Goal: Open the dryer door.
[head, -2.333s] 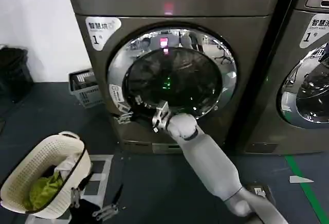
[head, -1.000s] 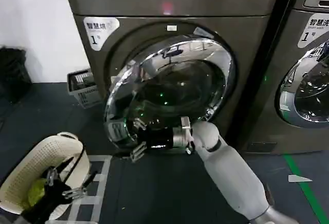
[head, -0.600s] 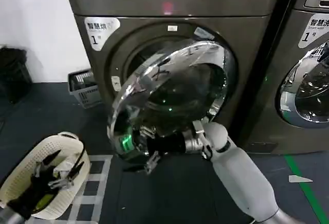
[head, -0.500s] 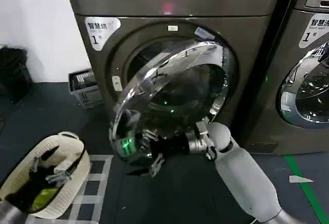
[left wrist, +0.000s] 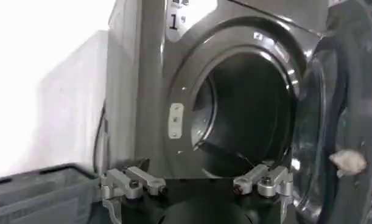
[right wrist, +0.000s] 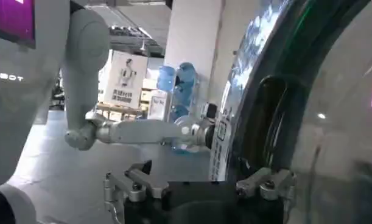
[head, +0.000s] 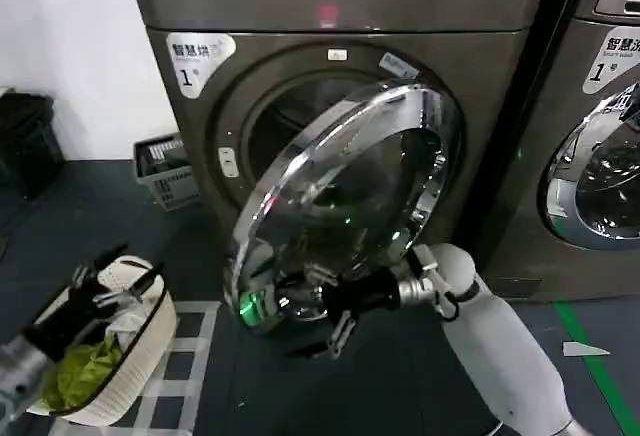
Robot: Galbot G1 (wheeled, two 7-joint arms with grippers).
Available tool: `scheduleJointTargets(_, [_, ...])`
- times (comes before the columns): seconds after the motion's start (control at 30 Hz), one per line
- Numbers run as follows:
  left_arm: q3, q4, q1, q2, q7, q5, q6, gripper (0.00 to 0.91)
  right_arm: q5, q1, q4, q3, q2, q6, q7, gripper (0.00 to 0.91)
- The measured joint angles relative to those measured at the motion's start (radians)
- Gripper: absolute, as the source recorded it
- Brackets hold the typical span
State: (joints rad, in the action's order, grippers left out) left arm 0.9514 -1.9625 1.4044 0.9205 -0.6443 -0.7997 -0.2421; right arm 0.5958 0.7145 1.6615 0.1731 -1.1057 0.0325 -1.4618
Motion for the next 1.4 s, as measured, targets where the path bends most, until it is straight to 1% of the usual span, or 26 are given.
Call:
scheduleJointTargets(0.23, [-0.114,0.048,-0.103,-0.103,0.001,-0.02,-0.002,0.907,-0.004,0.064,0.044,0.041,0.036,-0.01,-0.001,0.907])
scheduleJointTargets(0.4, [-0.219,0.072,-0.181,-0.146,0.004,-0.042,-0.017,0.907,-0.002,0.12,0.061,0.124,0.056,-0.01,-0.001,0.907])
scheduleJointTargets(0.6, [-0.314,0.085,-0.242,-0.154,0.0,-0.038,-0.015,0.907,0.004,0.196,0.076,0.296,0.071,-0.014,-0.001,0.907])
scheduleJointTargets(0.77, [-0.38,0.113,-0.296,-0.163,-0.004,-0.046,-0.01,0.907,-0.006,0.282,0.098,0.461,0.082,-0.035,0.0,0.907])
scheduleJointTargets(0.9, [-0.443,0.137,-0.348,-0.165,-0.018,-0.047,-0.008,0.907,-0.03,0.349,0.114,0.573,0.076,-0.04,0.0,0.907])
scheduleJointTargets(1.03, [-0.507,0.158,-0.398,-0.156,-0.026,-0.037,-0.008,0.907,-0.046,0.396,0.106,0.691,0.063,-0.035,0.003,0.907])
scheduleJointTargets(1.23, [-0.593,0.179,-0.465,-0.166,-0.053,-0.039,-0.005,0.907,-0.064,0.451,0.077,0.857,0.059,-0.037,0.09,0.907])
scheduleJointTargets(1.33, [-0.63,0.19,-0.49,-0.163,-0.078,-0.04,-0.006,0.907,-0.04,0.474,0.063,0.93,0.046,-0.06,0.173,0.907])
scheduleJointTargets(1.4, [-0.652,0.19,-0.506,-0.158,-0.085,-0.04,-0.009,0.907,-0.022,0.489,0.064,0.973,0.037,-0.061,0.236,0.907])
